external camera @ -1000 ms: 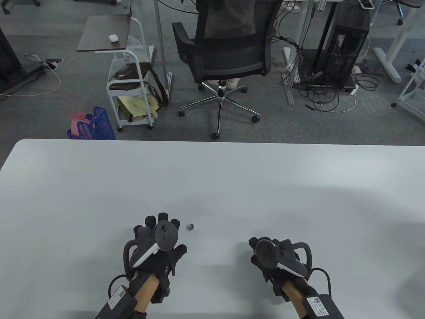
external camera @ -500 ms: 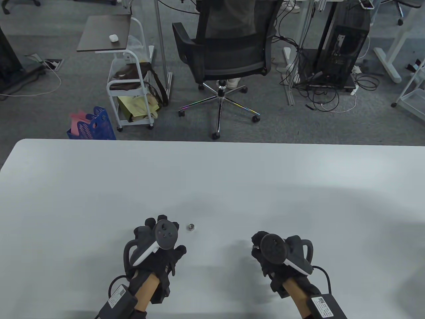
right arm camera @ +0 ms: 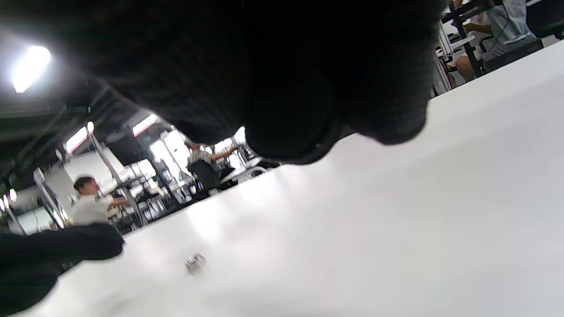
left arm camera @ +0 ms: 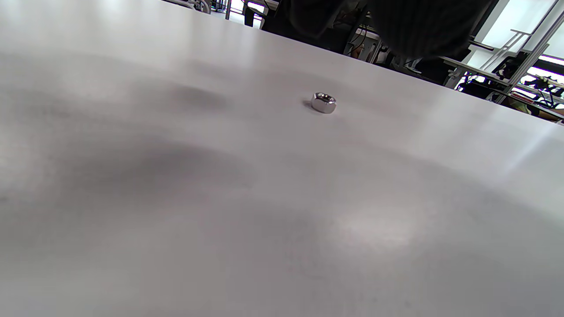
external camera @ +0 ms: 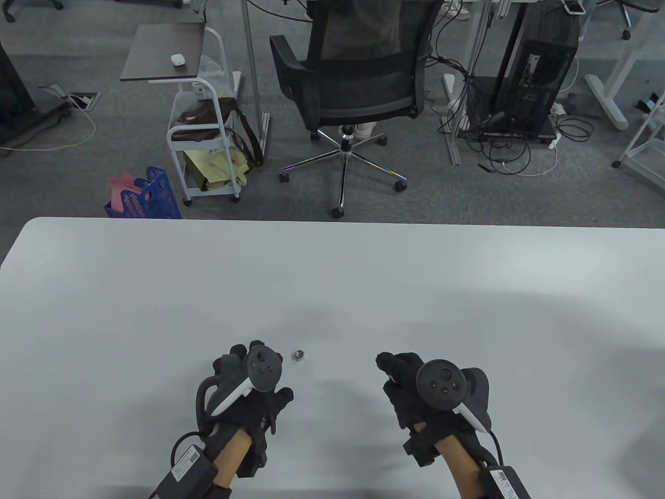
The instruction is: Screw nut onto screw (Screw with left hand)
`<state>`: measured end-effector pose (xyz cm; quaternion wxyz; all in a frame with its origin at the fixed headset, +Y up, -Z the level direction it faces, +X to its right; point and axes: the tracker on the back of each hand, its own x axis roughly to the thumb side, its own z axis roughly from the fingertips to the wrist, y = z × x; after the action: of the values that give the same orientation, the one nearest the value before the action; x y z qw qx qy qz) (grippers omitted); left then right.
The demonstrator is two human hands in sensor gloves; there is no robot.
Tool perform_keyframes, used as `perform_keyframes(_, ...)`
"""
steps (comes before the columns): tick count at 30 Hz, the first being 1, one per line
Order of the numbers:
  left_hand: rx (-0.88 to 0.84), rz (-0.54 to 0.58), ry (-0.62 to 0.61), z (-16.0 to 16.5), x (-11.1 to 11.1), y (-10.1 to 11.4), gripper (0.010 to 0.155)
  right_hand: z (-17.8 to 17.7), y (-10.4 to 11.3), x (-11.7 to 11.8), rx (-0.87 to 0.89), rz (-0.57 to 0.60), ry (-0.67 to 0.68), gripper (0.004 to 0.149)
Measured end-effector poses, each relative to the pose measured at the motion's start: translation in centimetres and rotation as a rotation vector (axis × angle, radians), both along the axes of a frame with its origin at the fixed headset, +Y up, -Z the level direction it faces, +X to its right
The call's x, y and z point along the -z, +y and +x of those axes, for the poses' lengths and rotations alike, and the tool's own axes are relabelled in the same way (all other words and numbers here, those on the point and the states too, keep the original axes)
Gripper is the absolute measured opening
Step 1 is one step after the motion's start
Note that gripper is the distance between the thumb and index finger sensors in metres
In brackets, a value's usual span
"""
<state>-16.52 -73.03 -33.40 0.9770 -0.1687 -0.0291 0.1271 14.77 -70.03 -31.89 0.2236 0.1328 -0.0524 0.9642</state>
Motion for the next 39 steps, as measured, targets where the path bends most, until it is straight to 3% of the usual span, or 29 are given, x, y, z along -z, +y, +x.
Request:
perform_keyframes(3, -0.001, -0.019, -0.005, 0.2, 0.0, -0.3, 0.081, 0.1, -0.2, -0.1, -0.052, 0.017, -0.019, 0.057)
perform_keyframes(4, -0.002, -0.023, -0.007, 0.2, 0.0, -0.4, 0.081, 0.1, -0.2, -0.1, -0.065, 0.031, -0.030, 0.026)
perform_keyframes(5, 0.001, -0.028, -0.010, 0.3, 0.0, -0.5, 0.081, 0.2, -0.2, -0.1, -0.077, 0.039, -0.036, 0.017)
perform_keyframes(6, 0.004, -0.032, -0.014, 0.5, 0.0, -0.6, 0.081, 0.2, -0.3, -0.1, -0.094, 0.050, -0.045, 0.047)
perform_keyframes(13, 0.027, 0.036, -0.015, 2.6, 1.5, -0.4, 0.081, 0.8, -0.5, -0.2, -0.095, 0.053, -0.074, 0.057)
perform_keyframes(20, 0.148, 0.020, -0.023, 6.4, 6.7, -1.6, 0.069, 0.8, -0.7, -0.1, -0.117, 0.034, -0.067, 0.059)
perform_keyframes(23, 0.259, 0.058, -0.025, 7.8, 7.8, -2.4, 0.061, 1.0, -0.5, -0.1, -0.080, 0.052, -0.076, 0.058)
perform_keyframes(26, 0.424, 0.088, -0.054, 8.9, 8.1, -2.6, 0.056, 1.2, -0.5, -0.1, -0.060, 0.050, -0.083, 0.057)
perform_keyframes(30, 0.450, 0.141, -0.060, 9.5, 8.0, -2.8, 0.050, 1.3, -0.2, -0.1, -0.039, 0.070, -0.096, 0.054)
perform_keyframes(35, 0.409, 0.127, -0.020, 9.1, 7.8, -2.5, 0.048, 1.5, 0.1, -0.4, -0.004, 0.108, -0.103, 0.050)
perform_keyframes(39, 0.196, 0.153, -0.009, 8.4, 6.4, -0.4, 0.049, 1.6, 0.2, -0.5, 0.065, 0.097, -0.096, 0.048)
